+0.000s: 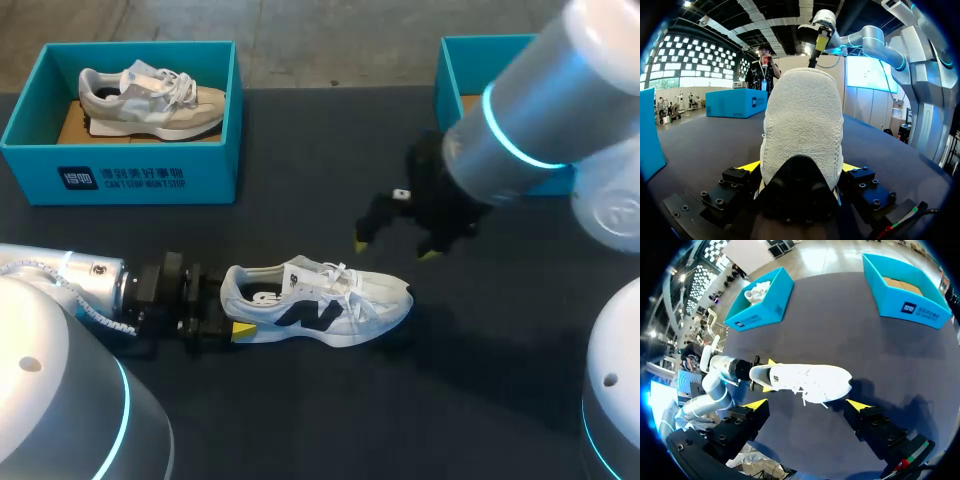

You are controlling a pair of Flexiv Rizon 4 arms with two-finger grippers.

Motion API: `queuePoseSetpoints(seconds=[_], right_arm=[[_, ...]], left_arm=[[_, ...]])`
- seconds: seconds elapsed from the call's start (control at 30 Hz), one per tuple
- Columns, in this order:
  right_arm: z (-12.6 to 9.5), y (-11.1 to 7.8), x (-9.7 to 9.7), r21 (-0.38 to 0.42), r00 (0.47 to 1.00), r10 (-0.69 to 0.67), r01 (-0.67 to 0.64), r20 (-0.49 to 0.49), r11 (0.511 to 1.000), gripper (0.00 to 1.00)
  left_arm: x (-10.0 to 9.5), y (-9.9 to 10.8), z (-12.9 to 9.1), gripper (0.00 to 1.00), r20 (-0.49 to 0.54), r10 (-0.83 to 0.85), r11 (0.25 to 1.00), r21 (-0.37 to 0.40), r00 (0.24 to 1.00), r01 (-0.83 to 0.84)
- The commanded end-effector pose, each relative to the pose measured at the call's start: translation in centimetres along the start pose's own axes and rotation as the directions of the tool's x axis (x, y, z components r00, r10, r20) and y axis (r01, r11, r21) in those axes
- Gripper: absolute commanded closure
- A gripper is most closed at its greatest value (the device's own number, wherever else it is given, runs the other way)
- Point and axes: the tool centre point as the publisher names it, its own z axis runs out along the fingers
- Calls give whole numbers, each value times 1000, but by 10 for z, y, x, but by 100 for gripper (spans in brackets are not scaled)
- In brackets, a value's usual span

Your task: Take the shoe out of the shoebox, open the shoe tongue, remove and reinsert the insole, then place the shoe into the shoebox

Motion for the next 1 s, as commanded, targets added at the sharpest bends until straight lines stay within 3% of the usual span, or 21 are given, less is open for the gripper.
queuePoseSetpoints(seconds=[0.03, 0.5, 0.73, 1.0], right_arm=[[54, 9, 15, 28, 998, 0, -1, 55, 1000, 0], [54, 9, 15, 28, 998, 0, -1, 55, 1000, 0], [60, 16, 37, 35, 975, 10, -18, 220, 999, 0], [65, 15, 53, -18, 947, 60, -57, 317, 998, 0]], left_arm=[[-2, 4, 1, 100, 5, 0, 1000, -1, 1000, 0], [-2, 4, 1, 100, 5, 0, 1000, -1, 1000, 0], [-2, 4, 1, 100, 5, 0, 1000, -1, 1000, 0], [-2, 4, 1, 100, 5, 0, 1000, -1, 1000, 0]])
